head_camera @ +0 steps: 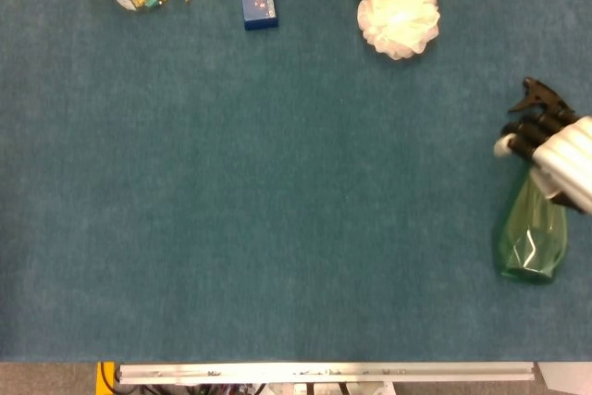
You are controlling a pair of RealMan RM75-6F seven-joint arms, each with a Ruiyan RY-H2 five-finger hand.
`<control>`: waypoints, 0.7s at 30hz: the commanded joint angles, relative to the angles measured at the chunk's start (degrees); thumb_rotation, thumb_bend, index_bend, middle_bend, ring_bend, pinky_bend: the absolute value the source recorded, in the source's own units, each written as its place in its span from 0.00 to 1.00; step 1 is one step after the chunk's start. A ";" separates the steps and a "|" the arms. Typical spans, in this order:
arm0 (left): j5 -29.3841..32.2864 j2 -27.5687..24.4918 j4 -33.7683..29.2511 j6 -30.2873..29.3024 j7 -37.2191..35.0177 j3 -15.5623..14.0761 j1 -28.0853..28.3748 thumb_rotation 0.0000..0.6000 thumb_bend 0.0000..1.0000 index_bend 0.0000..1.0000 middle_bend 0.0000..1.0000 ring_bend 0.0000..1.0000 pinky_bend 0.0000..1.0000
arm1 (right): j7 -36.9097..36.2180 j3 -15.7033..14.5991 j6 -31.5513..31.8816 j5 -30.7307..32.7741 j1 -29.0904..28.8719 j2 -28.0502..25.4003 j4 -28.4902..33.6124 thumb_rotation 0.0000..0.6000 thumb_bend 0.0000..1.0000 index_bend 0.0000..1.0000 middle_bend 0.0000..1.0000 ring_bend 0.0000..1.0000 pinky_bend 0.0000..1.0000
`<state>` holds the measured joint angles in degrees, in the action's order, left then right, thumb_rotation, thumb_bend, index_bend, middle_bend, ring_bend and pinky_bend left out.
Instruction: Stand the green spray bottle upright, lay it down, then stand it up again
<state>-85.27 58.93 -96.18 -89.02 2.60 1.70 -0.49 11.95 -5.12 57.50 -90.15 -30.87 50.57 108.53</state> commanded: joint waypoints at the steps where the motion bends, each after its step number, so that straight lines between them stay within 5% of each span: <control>1: -0.01 0.06 0.04 0.01 0.04 -0.07 -0.03 1.00 0.13 0.34 0.35 0.39 0.70 | 10.03 2.27 1.32 7.57 2.16 2.41 -2.88 1.00 0.28 0.13 0.10 0.04 0.14; 4: 0.04 0.07 0.05 0.03 0.00 -0.08 -0.04 1.00 0.13 0.34 0.35 0.39 0.70 | 15.51 3.19 2.09 11.75 2.84 4.53 -4.72 1.00 0.06 0.04 0.03 0.00 0.09; 6: 0.02 0.08 0.11 -0.06 -0.12 -0.09 -0.10 1.00 0.13 0.34 0.35 0.39 0.70 | 17.88 3.56 2.37 13.81 3.11 5.64 -5.80 1.00 0.00 0.01 0.01 0.00 0.08; 21: 0.39 -0.03 -0.15 0.32 0.13 0.18 0.21 1.00 0.13 0.34 0.35 0.39 0.70 | 24.74 3.43 -1.83 22.91 2.62 14.22 -16.13 1.00 0.00 0.00 0.00 0.00 0.03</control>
<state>-84.90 58.92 -96.30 -88.73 2.71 1.85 -0.30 36.40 -1.67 56.20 -67.66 -28.00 64.07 93.13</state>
